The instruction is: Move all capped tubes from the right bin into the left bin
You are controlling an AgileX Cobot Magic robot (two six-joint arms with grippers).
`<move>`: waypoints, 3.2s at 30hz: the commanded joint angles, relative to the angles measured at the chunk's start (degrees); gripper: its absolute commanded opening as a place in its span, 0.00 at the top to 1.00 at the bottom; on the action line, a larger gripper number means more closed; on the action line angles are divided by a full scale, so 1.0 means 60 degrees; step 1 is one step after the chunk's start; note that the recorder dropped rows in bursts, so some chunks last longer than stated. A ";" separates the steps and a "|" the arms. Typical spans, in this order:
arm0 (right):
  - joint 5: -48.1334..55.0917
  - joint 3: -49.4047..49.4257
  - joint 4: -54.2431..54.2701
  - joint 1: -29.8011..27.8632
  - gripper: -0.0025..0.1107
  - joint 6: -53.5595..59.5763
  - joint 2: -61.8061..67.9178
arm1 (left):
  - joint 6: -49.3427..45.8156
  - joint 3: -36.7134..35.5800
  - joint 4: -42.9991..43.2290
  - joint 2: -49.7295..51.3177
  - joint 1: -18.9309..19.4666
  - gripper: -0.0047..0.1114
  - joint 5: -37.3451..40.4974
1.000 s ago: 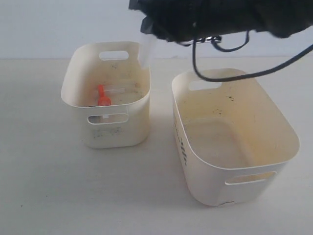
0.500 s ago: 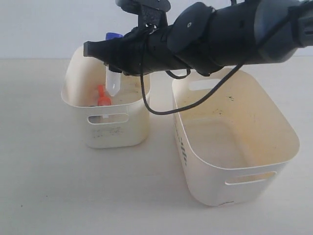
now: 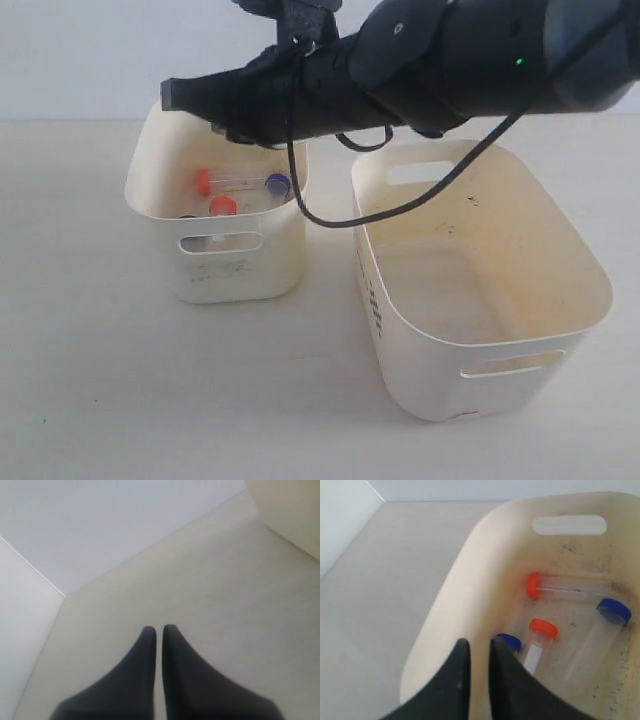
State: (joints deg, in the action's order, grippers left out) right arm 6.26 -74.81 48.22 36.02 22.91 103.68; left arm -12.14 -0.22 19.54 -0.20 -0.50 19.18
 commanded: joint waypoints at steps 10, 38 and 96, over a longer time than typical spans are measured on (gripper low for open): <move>0.1766 0.2030 -0.0702 -0.0017 0.98 0.0020 -0.3632 | 0.0012 0.0037 -0.0027 0.0034 -0.0010 0.92 -0.0047; 0.3322 0.4155 -0.0779 -0.0017 0.98 0.0040 -0.5062 | 0.0012 0.0037 -0.0027 0.0034 -0.0010 0.92 -0.0047; 0.0327 1.2468 -0.0507 -0.6222 0.98 0.0163 -1.7279 | 0.0012 0.0037 -0.0027 0.0034 -0.0010 0.92 -0.0047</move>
State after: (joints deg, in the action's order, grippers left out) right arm 9.07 -0.49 46.06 -1.08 24.76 0.55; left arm -12.14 -0.22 19.54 -0.20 -0.50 19.18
